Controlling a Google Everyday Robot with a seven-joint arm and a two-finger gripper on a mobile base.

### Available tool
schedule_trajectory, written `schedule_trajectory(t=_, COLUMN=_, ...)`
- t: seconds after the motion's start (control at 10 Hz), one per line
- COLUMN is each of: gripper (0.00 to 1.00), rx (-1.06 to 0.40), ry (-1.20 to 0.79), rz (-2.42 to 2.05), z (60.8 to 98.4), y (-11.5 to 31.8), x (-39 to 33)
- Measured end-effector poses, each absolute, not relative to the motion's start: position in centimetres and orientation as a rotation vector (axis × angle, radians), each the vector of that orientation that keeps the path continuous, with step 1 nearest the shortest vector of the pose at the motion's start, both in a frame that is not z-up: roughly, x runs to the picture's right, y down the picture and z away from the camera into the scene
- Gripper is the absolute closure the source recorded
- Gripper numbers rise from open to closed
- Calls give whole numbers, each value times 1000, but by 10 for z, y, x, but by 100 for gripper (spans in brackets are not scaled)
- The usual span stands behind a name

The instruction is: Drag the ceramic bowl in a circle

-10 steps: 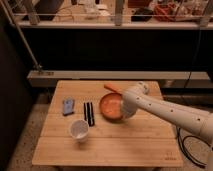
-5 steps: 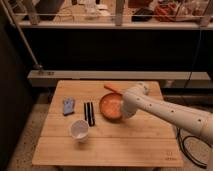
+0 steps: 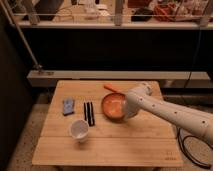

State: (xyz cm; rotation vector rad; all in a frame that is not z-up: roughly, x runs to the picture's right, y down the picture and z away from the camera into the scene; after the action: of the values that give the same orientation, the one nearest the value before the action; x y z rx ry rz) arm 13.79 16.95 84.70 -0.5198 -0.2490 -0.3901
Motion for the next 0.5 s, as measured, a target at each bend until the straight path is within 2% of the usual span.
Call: schedule_trajectory(t=0.5, gripper=93, rx=-520, ry=-330, rz=-630, z=837, y=187, x=81)
